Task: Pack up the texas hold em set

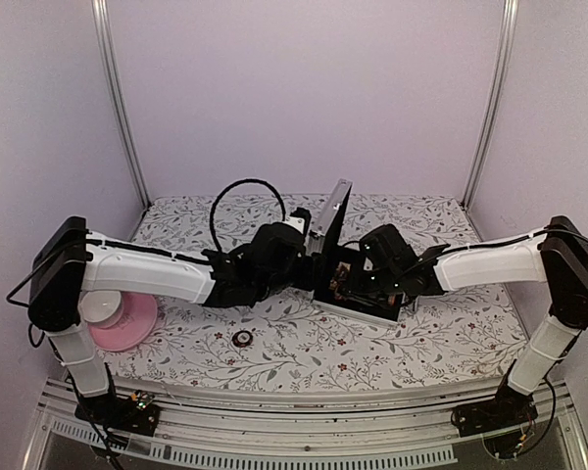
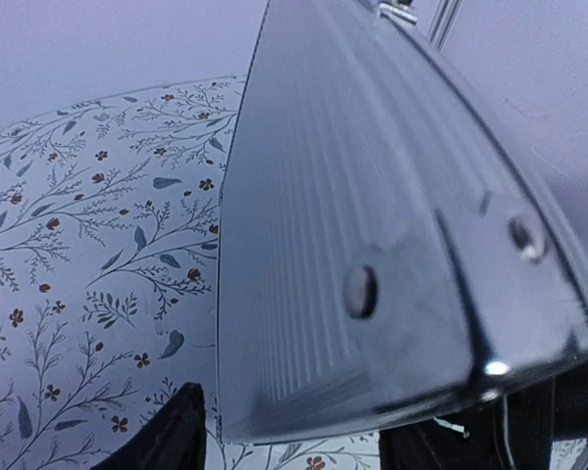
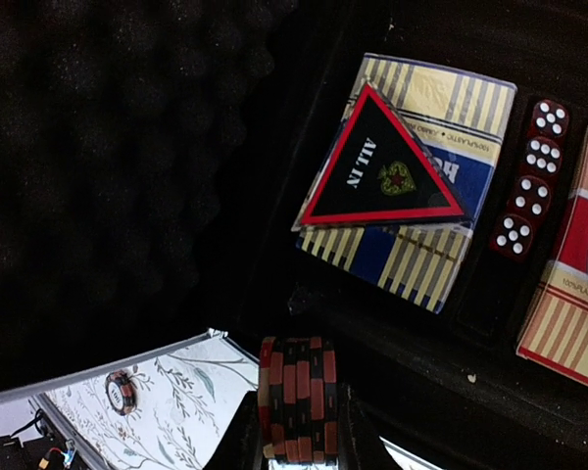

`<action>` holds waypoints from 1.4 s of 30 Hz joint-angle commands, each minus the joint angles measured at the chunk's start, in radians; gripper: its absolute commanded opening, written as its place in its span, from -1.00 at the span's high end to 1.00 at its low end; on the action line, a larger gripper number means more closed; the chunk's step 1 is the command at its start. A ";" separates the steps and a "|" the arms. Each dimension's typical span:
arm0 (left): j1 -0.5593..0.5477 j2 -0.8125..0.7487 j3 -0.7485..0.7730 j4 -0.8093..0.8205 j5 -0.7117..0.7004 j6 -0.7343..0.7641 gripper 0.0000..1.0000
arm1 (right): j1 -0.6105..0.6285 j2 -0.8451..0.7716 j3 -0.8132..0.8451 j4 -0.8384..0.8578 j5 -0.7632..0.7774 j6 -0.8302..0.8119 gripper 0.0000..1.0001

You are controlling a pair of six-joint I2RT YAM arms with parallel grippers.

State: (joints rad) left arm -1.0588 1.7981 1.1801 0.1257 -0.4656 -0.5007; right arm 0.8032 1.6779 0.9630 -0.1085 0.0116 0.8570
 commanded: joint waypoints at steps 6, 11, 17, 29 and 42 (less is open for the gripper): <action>-0.008 -0.022 -0.058 0.019 0.020 0.019 -0.37 | 0.001 0.103 0.109 0.019 0.033 0.008 0.96; -0.008 -0.053 -0.080 0.039 0.023 0.028 -0.39 | 0.002 0.143 0.134 0.013 0.030 0.007 0.96; -0.012 -0.168 -0.225 0.160 0.018 0.050 -0.44 | 0.011 0.176 0.156 -0.022 0.048 0.016 0.96; 0.021 -0.308 -0.285 0.121 -0.026 0.081 -0.53 | 0.023 0.220 0.204 -0.093 0.074 0.036 0.95; 0.072 -0.349 -0.335 0.115 -0.007 0.066 -0.51 | 0.024 0.260 0.240 -0.087 0.023 0.031 0.50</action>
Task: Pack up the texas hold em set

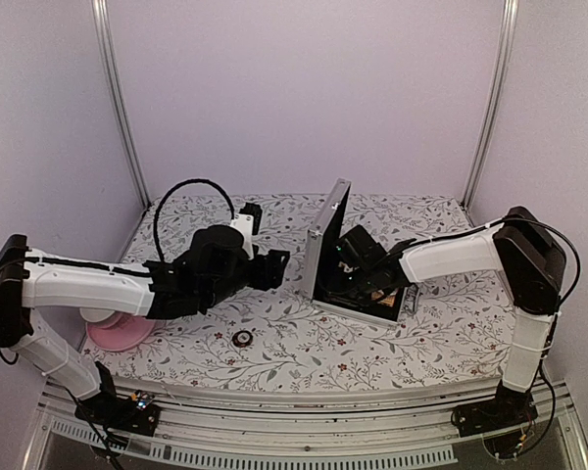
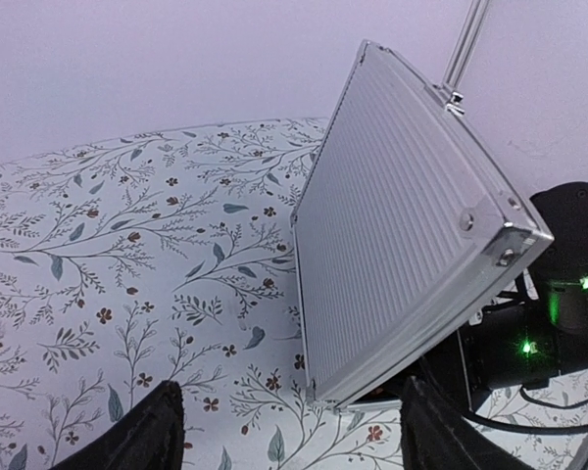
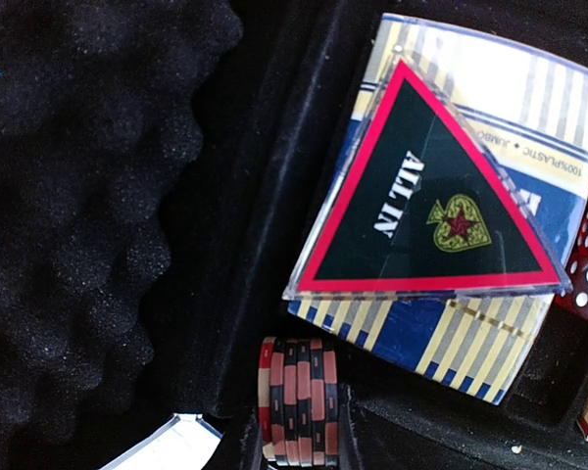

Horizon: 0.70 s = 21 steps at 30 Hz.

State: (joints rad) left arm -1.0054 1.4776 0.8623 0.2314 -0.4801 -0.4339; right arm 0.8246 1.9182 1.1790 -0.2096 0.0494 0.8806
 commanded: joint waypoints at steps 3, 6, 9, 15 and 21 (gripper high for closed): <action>0.023 -0.027 -0.021 0.009 0.013 -0.005 -0.51 | 0.003 0.013 0.024 0.021 -0.019 0.010 0.46; 0.027 -0.021 -0.022 0.010 0.019 -0.007 -0.50 | 0.002 0.002 0.020 0.029 -0.020 0.016 0.40; 0.030 -0.013 -0.022 0.011 0.029 -0.010 -0.50 | 0.003 -0.009 0.015 0.037 -0.019 0.022 0.40; 0.031 0.002 -0.020 0.007 0.040 -0.013 -0.49 | 0.002 -0.021 -0.005 0.071 -0.036 0.037 0.30; 0.031 0.004 -0.021 0.003 0.043 -0.017 -0.47 | 0.002 -0.023 -0.020 0.104 -0.049 0.051 0.24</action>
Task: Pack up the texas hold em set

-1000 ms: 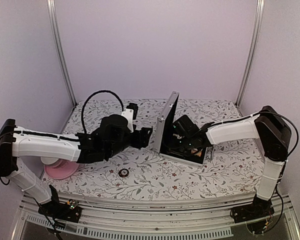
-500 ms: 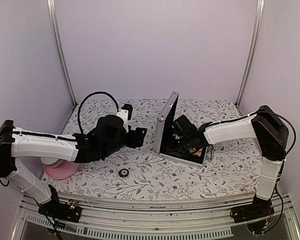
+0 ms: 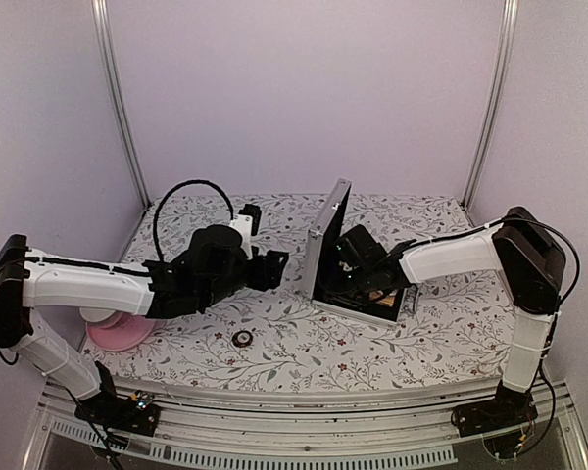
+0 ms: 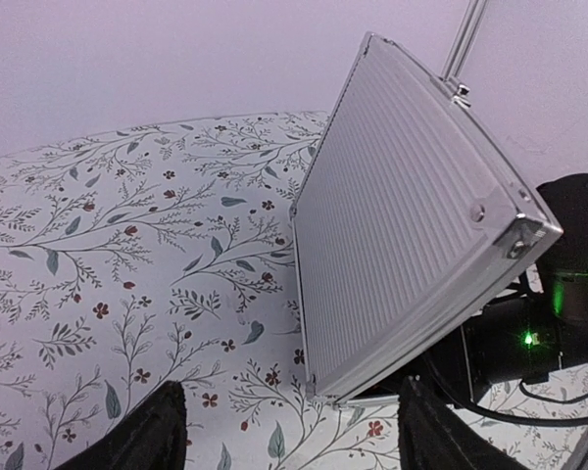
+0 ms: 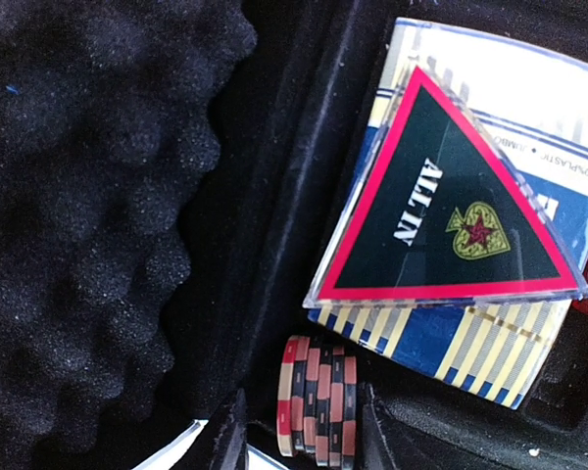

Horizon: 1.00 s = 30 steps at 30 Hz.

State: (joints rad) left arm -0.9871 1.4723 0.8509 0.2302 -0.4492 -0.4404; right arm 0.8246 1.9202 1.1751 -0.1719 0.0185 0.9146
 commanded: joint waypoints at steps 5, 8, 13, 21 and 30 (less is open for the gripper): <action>0.012 0.019 -0.009 0.001 0.015 -0.012 -0.46 | 0.002 -0.024 -0.019 0.086 -0.029 0.024 0.18; 0.012 0.026 -0.007 -0.001 0.022 -0.015 -0.46 | 0.003 -0.027 -0.026 0.107 -0.049 0.031 0.17; 0.013 0.031 -0.007 -0.003 0.024 -0.021 -0.45 | 0.003 -0.035 -0.049 0.138 -0.051 0.046 0.20; 0.013 0.027 -0.010 -0.011 0.026 -0.028 -0.44 | 0.003 -0.027 -0.057 0.169 -0.076 0.056 0.21; 0.012 0.028 -0.012 -0.012 0.029 -0.034 -0.44 | 0.002 -0.040 -0.060 0.175 -0.069 0.044 0.18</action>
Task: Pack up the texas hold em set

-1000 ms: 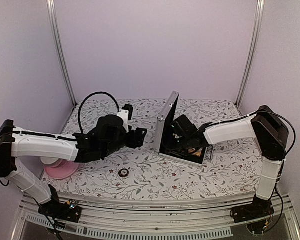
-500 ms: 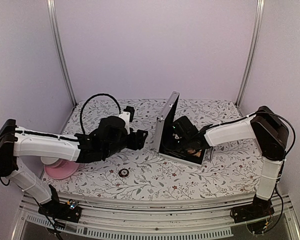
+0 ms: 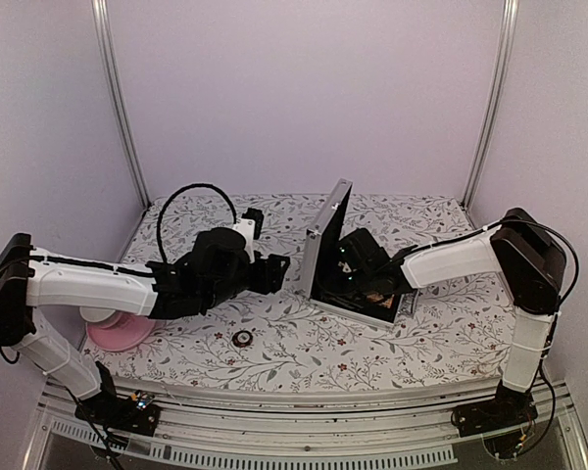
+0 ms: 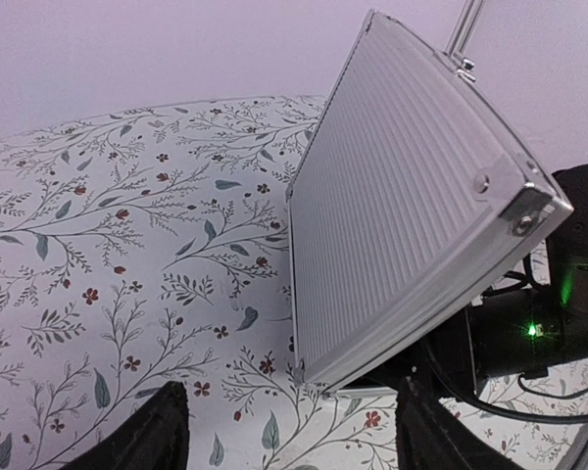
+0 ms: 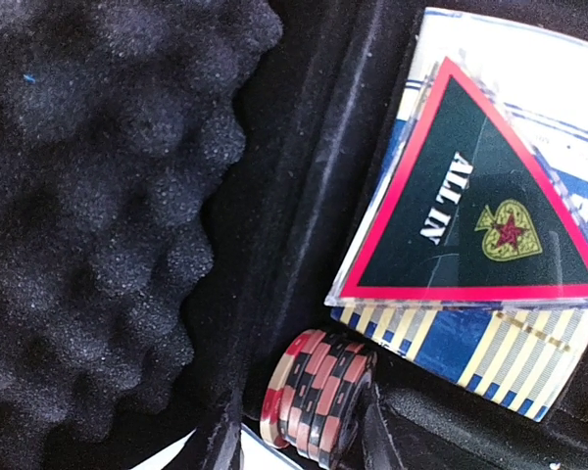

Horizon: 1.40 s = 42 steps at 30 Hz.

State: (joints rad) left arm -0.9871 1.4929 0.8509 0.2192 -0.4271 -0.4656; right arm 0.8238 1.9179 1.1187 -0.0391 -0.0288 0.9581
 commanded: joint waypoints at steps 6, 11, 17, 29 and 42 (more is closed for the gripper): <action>0.012 0.012 -0.010 -0.001 0.012 -0.011 -0.44 | 0.003 -0.063 -0.010 0.037 -0.004 -0.002 0.04; 0.012 0.018 -0.009 -0.004 0.020 -0.016 -0.43 | 0.003 -0.075 -0.012 0.035 -0.002 -0.004 0.01; 0.013 0.025 -0.007 -0.001 0.030 -0.019 -0.42 | 0.003 -0.044 -0.006 0.035 -0.014 -0.008 0.08; 0.013 0.024 -0.009 -0.009 0.033 -0.023 -0.41 | 0.003 0.003 -0.003 0.026 -0.019 -0.007 0.32; 0.012 -0.036 -0.052 0.021 0.002 0.002 -0.45 | 0.004 -0.034 -0.005 -0.017 0.032 -0.025 0.22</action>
State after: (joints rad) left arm -0.9871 1.4986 0.8268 0.2203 -0.4065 -0.4820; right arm 0.8238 1.8996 1.1168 -0.0383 -0.0311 0.9508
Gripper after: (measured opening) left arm 0.716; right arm 0.368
